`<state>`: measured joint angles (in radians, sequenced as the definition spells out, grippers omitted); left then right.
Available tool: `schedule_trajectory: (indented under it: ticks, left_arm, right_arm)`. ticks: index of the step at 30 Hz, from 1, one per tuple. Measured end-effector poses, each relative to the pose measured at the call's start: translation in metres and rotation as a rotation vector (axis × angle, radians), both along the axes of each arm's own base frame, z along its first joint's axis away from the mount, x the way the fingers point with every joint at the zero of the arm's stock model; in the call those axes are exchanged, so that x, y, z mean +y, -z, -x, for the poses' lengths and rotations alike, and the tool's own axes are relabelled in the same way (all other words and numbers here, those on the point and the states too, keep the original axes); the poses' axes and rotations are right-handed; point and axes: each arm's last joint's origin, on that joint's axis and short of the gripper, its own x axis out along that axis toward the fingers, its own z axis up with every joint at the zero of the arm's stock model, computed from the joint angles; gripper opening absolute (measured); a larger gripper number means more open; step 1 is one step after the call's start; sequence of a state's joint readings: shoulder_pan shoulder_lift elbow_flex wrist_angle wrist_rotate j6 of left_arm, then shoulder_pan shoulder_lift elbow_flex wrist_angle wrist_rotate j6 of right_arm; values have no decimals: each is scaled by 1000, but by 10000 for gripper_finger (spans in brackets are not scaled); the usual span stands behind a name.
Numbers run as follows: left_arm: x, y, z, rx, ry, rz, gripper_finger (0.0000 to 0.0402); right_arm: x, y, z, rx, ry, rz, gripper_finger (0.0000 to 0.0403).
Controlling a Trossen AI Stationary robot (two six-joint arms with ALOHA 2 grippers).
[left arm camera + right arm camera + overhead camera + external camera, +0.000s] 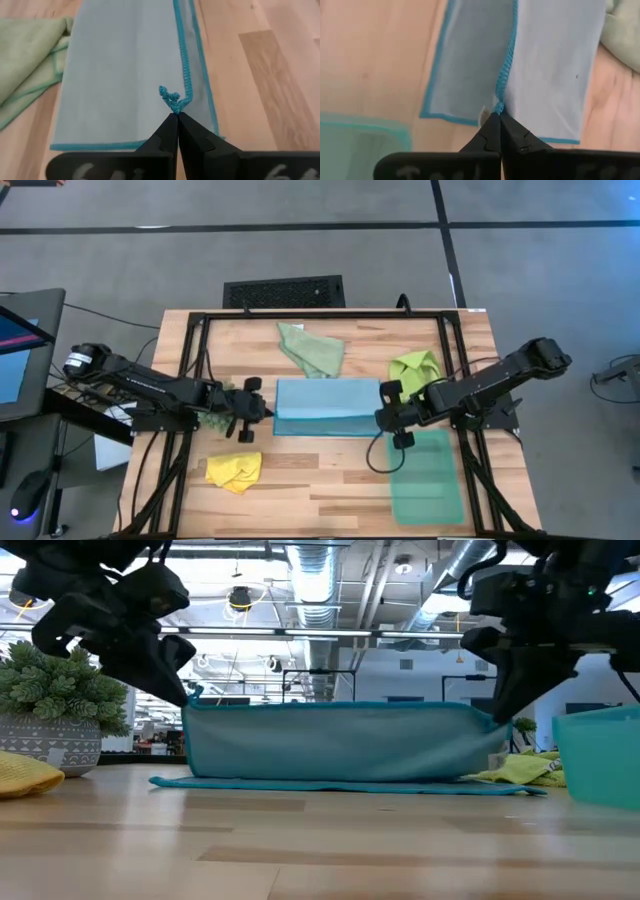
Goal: Fold microfiber towels
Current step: Fold the blue microfiber cloth
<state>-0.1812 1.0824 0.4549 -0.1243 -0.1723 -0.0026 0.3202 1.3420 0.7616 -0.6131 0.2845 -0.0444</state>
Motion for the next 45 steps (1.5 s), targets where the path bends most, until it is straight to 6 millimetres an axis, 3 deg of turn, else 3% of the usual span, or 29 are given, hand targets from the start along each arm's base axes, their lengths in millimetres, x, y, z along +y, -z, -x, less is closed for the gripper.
schedule_trajectory:
  ticks: [25,35,39,45]
  left_arm:
    - [-4,2,2,26,30,36,0]
    - [-4,3,3,40,8,55,1]
    - [-4,3,3,42,0,62,21]
    - [-5,3,4,71,4,125,90]
  right_arm:
    - [9,5,1,54,-88,-71,23]
    - [14,3,-3,9,-121,-101,74]
    - [15,1,-8,-22,-150,-196,104]
    - [11,1,-7,3,-120,-216,144]
